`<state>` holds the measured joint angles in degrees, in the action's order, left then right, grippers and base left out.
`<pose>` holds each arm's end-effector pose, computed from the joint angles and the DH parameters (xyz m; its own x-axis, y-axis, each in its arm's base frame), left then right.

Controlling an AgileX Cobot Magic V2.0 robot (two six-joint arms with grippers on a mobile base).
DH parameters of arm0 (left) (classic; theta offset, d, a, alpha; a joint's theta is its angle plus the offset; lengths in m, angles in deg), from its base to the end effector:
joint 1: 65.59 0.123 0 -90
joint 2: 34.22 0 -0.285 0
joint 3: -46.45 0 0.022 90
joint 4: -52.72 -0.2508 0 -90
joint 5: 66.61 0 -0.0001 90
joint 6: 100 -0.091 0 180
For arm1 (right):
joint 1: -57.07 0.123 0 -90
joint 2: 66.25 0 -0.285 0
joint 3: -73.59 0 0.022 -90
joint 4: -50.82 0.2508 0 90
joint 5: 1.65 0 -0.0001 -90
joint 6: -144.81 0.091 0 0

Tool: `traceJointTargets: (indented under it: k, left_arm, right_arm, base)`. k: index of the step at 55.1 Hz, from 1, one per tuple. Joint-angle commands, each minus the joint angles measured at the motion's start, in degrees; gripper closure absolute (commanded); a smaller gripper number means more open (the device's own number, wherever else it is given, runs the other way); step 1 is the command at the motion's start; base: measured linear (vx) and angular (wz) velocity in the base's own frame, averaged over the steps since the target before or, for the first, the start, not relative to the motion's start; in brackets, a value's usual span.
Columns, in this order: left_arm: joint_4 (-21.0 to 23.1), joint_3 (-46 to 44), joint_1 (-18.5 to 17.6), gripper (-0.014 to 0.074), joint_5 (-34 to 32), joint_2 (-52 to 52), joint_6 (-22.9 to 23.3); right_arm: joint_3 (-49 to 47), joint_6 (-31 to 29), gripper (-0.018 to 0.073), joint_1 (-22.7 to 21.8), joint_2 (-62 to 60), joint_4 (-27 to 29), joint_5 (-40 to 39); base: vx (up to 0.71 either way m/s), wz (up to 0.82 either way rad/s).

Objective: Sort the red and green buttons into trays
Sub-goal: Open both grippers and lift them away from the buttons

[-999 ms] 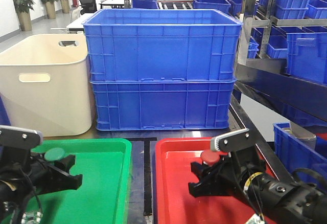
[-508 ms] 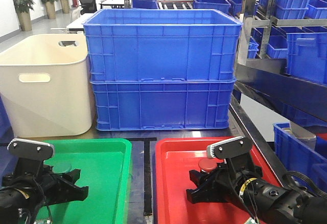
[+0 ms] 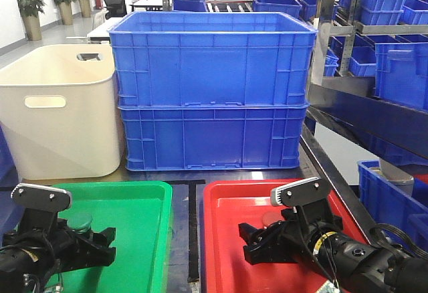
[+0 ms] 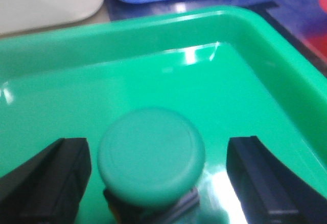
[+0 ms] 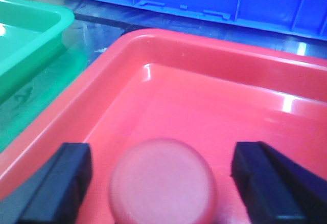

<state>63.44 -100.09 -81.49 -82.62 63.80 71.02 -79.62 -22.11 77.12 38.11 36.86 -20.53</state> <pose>0.3129 -0.0843 0.2160 -0.4228 0.0963 -0.9011 0.2194 0.9756 0.0013 0.3335 0.1293 0.2154 -0.3628 -0.1353 -0.9220 -0.4104 0.9115 0.0277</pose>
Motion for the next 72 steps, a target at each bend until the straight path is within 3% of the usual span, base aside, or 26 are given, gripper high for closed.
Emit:
traceJointTargets:
  k: [1, 17, 32, 47, 60, 72]
  left_arm:
    - [0.2, -1.8, -0.3, -0.0084, -2.6, -4.4, 0.5]
    - [0.2, -1.8, -0.3, -0.0064, -2.8, -14.4, 0.5]
    - [-1.5, -1.8, -0.3, -0.0026, -1.8, -29.1, -0.3]
    - [-1.5, -1.8, -0.3, 0.0031, 18.5, -45.1, -0.7]
    - [-1.4, -1.8, -0.3, 0.0031, 27.7, -52.1, -1.2]
    - [-1.4, -1.8, -0.3, 0.0031, 29.2, -52.3, -1.2]
  right_arm:
    - [-1.9, 0.0, -0.0092, -0.2, -3.0, 0.3, -5.1]
    - [-1.9, -0.2, -0.0043, -0.2, -10.4, 0.0, -5.7]
    - [1.9, -0.2, -0.0035, -0.2, -25.8, 0.0, -3.0]
    - [17.3, -0.2, -0.0035, -0.2, -43.1, 0.0, -5.1]
    - [21.9, -0.2, -0.0035, -0.2, -47.0, 0.0, -4.1]
    - [22.3, -0.2, -0.0035, -0.2, -47.0, 0.0, -3.4]
  base:
    - [0.0, 0.0]
    - [0.0, 0.0]
    - [0.0, 0.0]
    - [0.0, 0.0]
    - [0.0, 0.0]
    - [0.0, 0.0]
